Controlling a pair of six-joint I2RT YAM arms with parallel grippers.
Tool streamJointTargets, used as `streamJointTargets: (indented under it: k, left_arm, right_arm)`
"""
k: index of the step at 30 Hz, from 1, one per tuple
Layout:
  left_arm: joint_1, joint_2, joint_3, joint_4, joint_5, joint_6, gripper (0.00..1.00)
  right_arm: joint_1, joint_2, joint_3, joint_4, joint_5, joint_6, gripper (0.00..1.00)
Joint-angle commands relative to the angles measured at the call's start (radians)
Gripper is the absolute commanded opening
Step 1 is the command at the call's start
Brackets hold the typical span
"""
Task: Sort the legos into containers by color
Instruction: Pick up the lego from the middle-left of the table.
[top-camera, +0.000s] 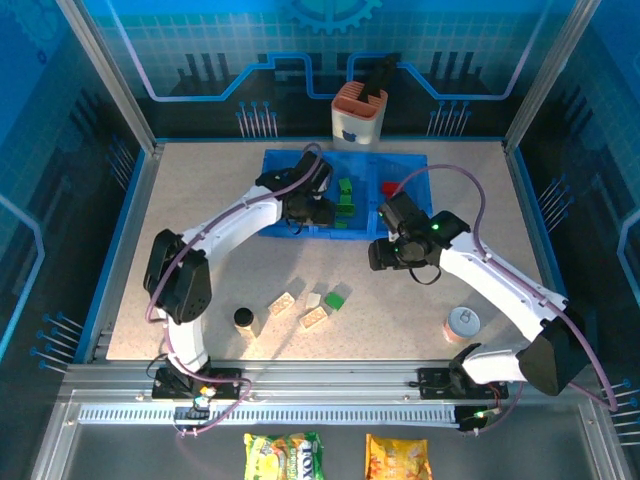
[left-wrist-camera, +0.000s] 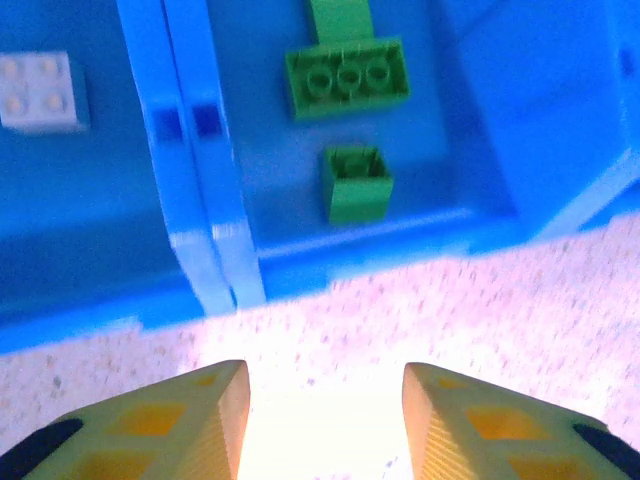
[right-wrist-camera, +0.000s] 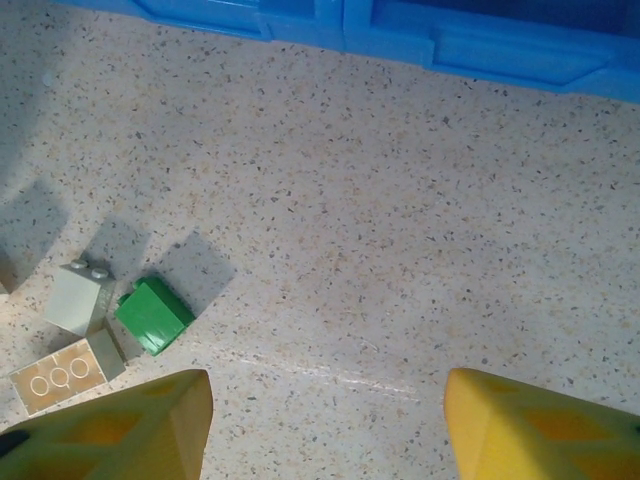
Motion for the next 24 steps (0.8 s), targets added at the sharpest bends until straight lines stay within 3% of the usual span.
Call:
streamJointTargets:
  k: [1,11,24]
  left_arm:
    - [-0.026,-0.073,-0.075,-0.081,0.020,0.061,0.45]
    - [-0.042,-0.214,-0.338,-0.117,0.023,0.103,0.50]
    - [-0.053,-0.316,-0.593,-0.055,0.074,0.013,0.68]
  right_arm:
    - [0.019,0.008,0.011,0.012,0.017,0.027,0.64]
    - [0.031,0.010,0.005,0.015,0.017,0.028,0.63]
    - [0.053,0.044,0.030,0.009,0.018,0.023,0.63]
